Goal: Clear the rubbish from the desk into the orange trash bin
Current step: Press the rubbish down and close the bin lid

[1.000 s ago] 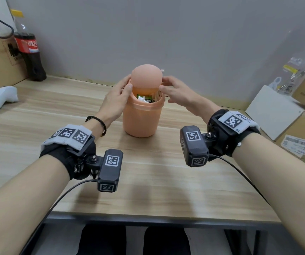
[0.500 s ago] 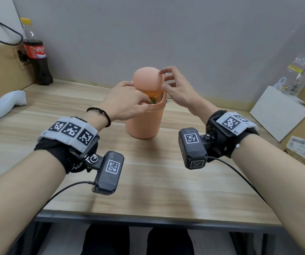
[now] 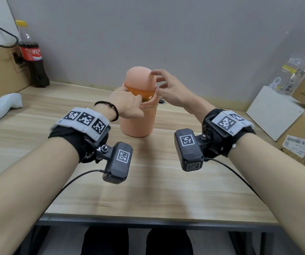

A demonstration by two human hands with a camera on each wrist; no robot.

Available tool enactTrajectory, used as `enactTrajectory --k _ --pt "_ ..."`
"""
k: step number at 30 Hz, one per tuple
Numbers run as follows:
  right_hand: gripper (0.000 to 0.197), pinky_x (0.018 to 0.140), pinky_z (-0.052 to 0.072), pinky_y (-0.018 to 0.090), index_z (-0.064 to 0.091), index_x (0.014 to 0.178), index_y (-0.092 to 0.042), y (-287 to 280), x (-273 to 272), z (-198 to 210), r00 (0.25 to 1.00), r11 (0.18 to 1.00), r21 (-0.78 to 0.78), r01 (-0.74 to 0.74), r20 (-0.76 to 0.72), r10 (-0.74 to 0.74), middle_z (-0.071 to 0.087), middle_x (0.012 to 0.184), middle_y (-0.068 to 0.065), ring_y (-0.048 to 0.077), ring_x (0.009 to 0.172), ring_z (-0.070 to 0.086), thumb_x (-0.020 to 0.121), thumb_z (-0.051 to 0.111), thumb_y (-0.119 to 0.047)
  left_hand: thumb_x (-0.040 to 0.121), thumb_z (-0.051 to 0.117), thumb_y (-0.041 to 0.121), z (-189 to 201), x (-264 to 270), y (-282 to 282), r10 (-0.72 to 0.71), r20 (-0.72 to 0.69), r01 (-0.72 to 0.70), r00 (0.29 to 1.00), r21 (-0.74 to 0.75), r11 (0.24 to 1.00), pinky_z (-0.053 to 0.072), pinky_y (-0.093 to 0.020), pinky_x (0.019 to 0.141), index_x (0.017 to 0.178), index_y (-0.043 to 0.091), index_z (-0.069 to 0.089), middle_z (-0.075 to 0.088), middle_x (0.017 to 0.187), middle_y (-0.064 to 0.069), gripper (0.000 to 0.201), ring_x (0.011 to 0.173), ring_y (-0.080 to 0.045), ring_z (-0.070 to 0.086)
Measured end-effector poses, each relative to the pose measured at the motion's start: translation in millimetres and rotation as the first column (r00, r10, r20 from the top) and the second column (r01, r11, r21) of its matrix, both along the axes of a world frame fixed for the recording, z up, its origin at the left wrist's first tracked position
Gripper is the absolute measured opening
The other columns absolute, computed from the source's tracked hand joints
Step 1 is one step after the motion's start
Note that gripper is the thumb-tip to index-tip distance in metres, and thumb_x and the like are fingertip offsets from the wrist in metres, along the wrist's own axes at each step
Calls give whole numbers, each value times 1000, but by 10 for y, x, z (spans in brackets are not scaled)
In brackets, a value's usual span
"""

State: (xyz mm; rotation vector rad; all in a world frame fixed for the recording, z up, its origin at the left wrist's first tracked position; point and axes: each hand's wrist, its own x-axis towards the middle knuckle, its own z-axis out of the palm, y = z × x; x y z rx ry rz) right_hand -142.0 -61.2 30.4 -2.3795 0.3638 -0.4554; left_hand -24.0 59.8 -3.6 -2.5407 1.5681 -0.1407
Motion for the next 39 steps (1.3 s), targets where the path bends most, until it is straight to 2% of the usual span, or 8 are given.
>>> enactTrajectory --k 4,6,9,12,18,24,29,39 --pt "50 89 44 27 39 142 -24 -17 9 20 999 1000 -12 1 -35 -1 44 139 2 17 111 51 96 40 -5 79 40 53 107 -12 134 -55 -331 -19 942 -217 976 46 -35 91 114 19 58 65 116 -7 52 106 -30 55" --pt "50 91 41 27 40 142 -24 -36 15 29 999 1000 -25 16 -29 -17 42 141 2 17 119 47 95 40 -5 85 43 33 169 17 245 -131 -450 -75 883 -413 907 43 -28 93 120 23 66 67 122 -2 44 114 -25 57" --pt "52 94 41 26 44 140 -23 -22 56 22 1000 999 -29 29 7 -28 40 143 -1 17 126 45 93 39 -2 81 44 15 162 146 337 -196 -471 -250 860 -724 643 50 -30 93 97 27 71 73 101 2 34 100 -16 64" --pt "50 102 36 26 45 140 -20 -4 83 12 1000 996 -85 18 11 -17 38 145 -1 17 129 42 94 41 -2 86 61 15 132 288 306 -248 -621 -498 743 -762 415 48 -28 91 116 22 56 61 111 3 31 106 -13 58" --pt "53 114 27 31 38 145 -14 6 124 44 999 973 -232 -8 -40 -1 34 151 3 18 137 34 94 43 -4 85 67 3 -38 376 171 -236 -817 -552 526 -538 637 35 -28 100 155 16 16 33 157 -7 88 141 -21 36" --pt "51 111 32 33 38 145 -16 14 180 83 998 975 -222 14 -55 -27 37 149 4 20 134 40 95 44 -10 86 63 9 -211 381 36 -157 -861 -635 484 -468 615 42 -23 75 139 17 37 53 125 -4 60 115 -17 51" --pt "53 108 39 37 43 143 -19 30 261 98 997 985 -163 56 -35 -63 44 147 3 21 129 47 92 40 -7 80 63 11 -147 412 -49 -110 -889 -704 444 -422 571 47 -32 77 118 21 44 56 116 -6 43 106 -21 55" --pt "55 104 42 33 46 141 -19 11 239 184 995 985 -161 66 -65 -77 49 143 2 20 122 52 87 40 -5 86 61 8 -45 443 -155 -42 -961 -780 275 -248 575 41 -29 65 122 24 46 57 101 -3 42 81 -14 49"
